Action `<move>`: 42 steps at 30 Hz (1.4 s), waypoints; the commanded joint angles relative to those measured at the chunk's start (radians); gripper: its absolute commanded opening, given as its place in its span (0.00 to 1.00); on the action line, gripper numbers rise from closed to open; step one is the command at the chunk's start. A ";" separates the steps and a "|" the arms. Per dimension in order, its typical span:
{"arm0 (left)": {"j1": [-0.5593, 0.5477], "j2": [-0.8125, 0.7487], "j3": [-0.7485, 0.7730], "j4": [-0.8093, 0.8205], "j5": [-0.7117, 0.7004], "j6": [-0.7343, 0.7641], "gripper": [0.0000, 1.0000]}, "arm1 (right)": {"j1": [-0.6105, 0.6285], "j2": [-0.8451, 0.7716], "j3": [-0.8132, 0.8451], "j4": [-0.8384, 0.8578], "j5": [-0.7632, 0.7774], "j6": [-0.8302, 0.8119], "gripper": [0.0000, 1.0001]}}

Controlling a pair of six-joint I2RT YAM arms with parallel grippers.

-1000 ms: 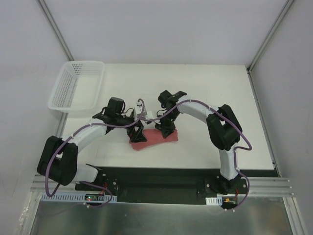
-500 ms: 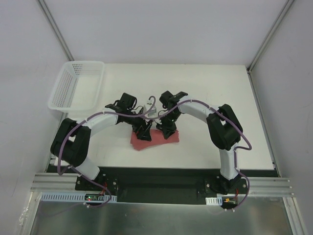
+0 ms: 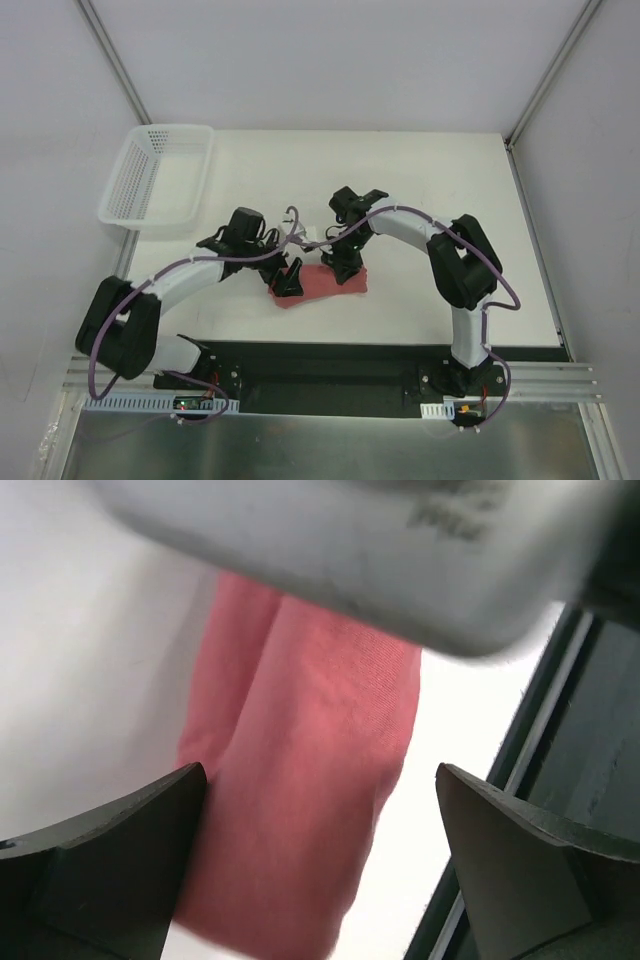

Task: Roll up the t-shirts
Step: Pick up the T-shirt from the center of the board.

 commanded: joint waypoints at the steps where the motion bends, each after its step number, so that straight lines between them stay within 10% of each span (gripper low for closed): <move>1: 0.006 -0.156 -0.054 0.149 -0.089 -0.110 0.99 | 0.001 -0.030 -0.016 0.029 -0.006 0.050 0.15; 15: 0.038 -0.447 0.058 -0.265 -0.185 0.185 0.99 | -0.021 -0.199 -0.058 0.023 0.060 0.037 0.02; 22: 0.037 -0.717 -0.065 -0.199 -0.106 0.413 0.99 | -0.019 -0.323 -0.075 0.108 0.066 0.063 0.01; 42: -0.087 -0.395 -0.098 0.292 -0.006 0.109 0.99 | 0.013 -0.432 -0.052 0.118 0.095 0.041 0.02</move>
